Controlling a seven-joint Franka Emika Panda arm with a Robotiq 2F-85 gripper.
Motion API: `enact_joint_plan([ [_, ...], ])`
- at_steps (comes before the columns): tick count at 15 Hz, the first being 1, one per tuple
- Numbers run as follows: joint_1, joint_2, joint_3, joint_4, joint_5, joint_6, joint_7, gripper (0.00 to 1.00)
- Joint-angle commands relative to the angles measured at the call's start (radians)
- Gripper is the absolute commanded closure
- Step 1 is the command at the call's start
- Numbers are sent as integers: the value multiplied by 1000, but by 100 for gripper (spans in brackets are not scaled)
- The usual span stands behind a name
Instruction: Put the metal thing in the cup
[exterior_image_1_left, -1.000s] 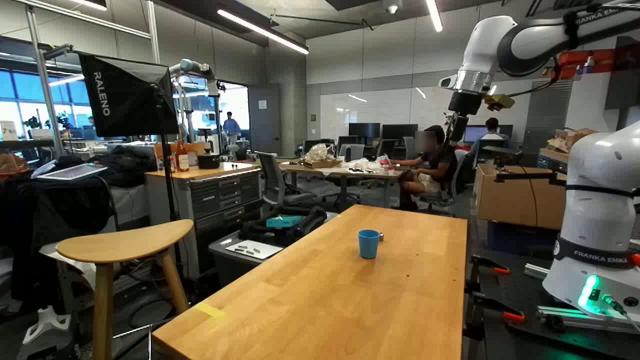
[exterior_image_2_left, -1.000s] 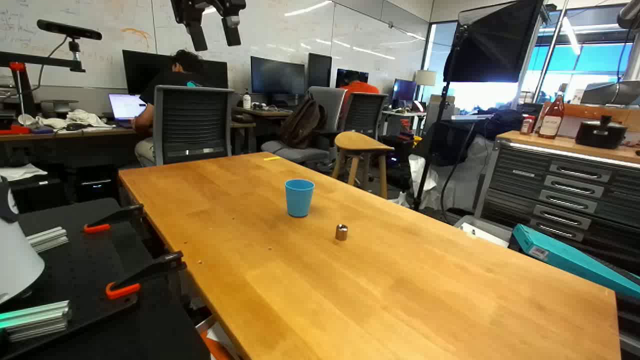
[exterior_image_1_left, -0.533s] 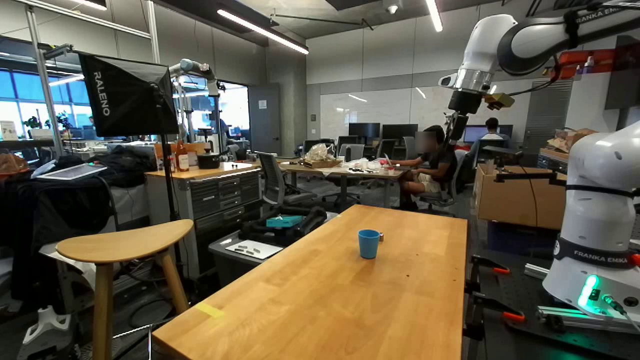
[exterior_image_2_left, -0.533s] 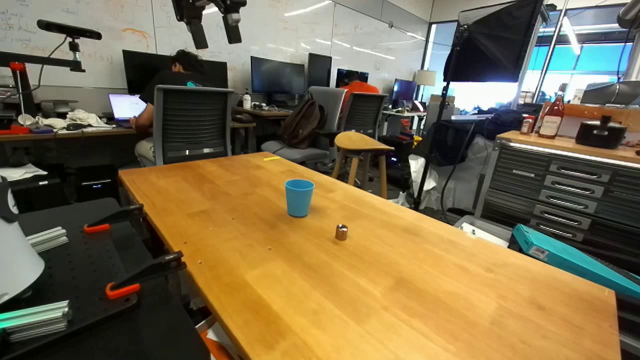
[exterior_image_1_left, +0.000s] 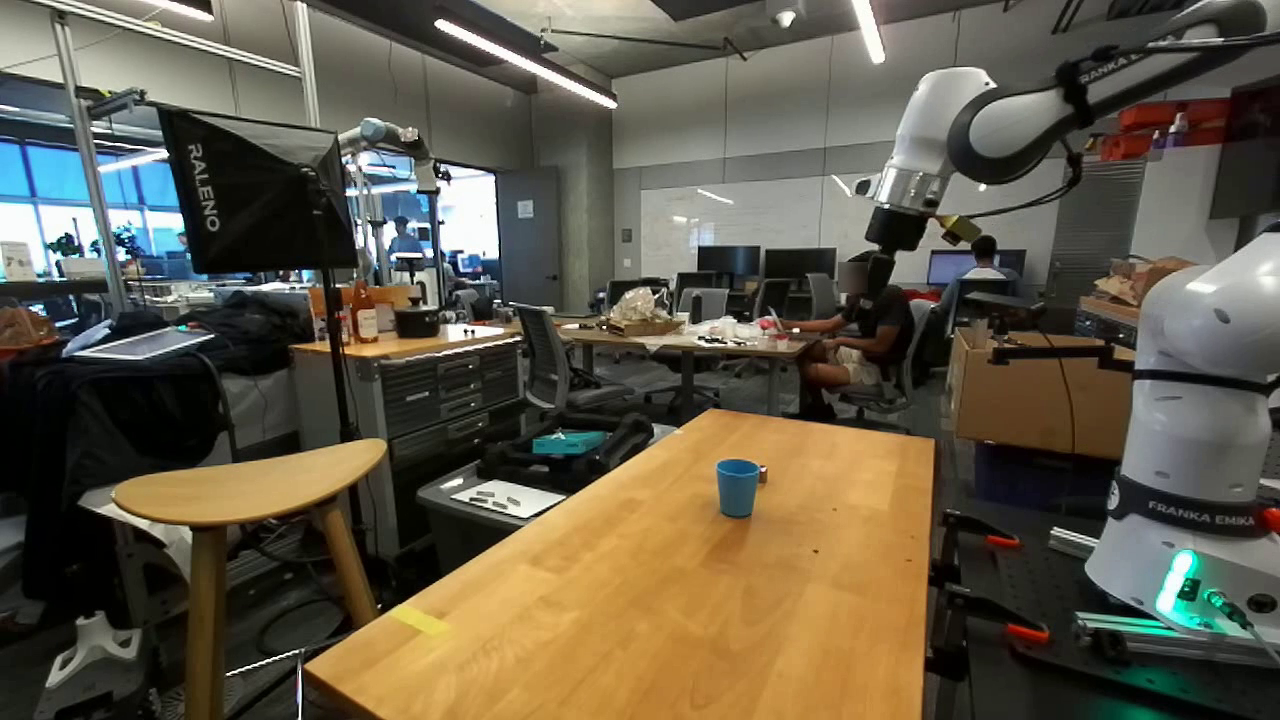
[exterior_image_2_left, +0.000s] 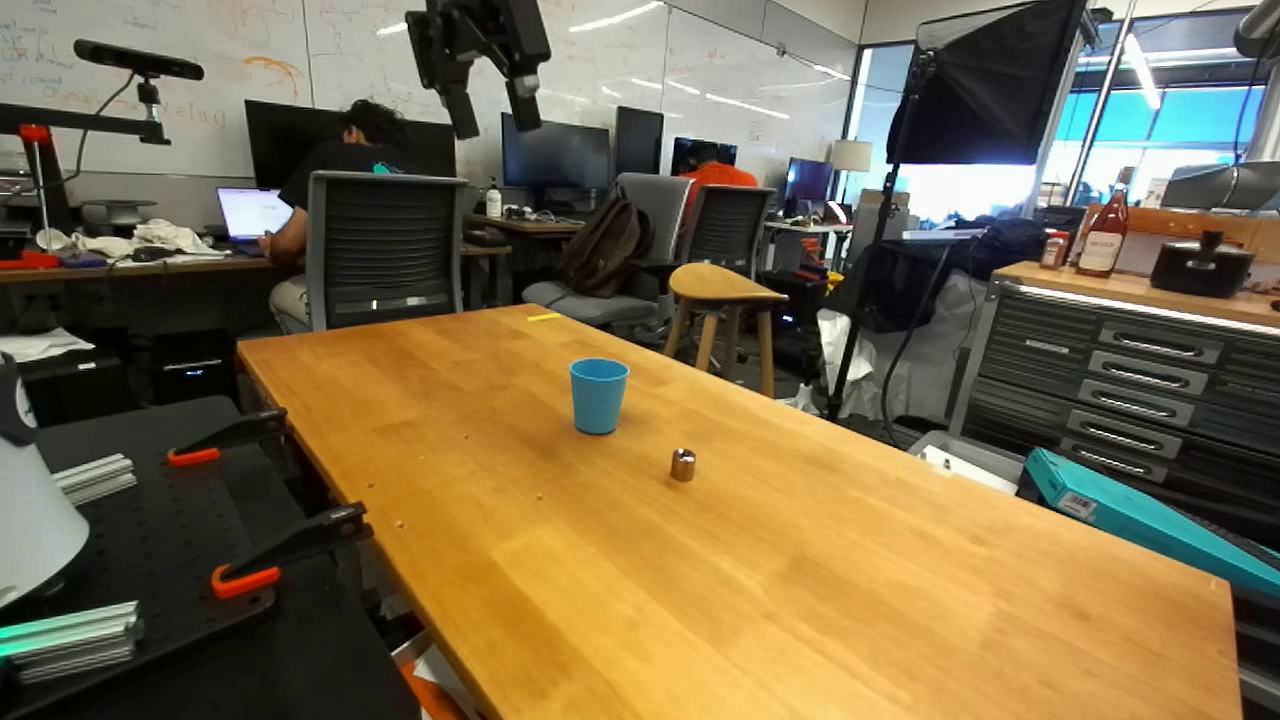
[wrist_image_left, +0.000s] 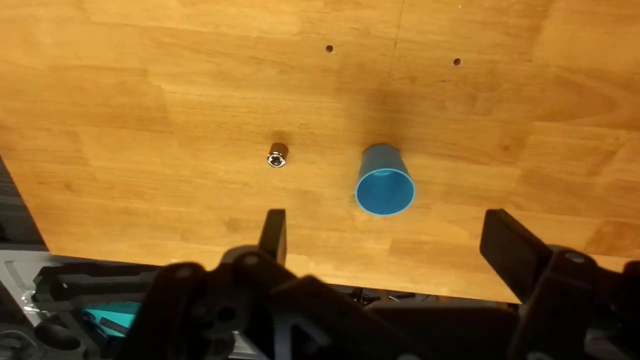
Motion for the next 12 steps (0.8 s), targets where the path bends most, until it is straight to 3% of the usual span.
enact_joint_plan([
  [1, -48, 212, 17, 69, -33, 131, 63, 0],
  [5, -95, 430, 34, 101, -57, 298, 143, 0],
  [12, -82, 789, 24, 223, -53, 426, 227, 0],
])
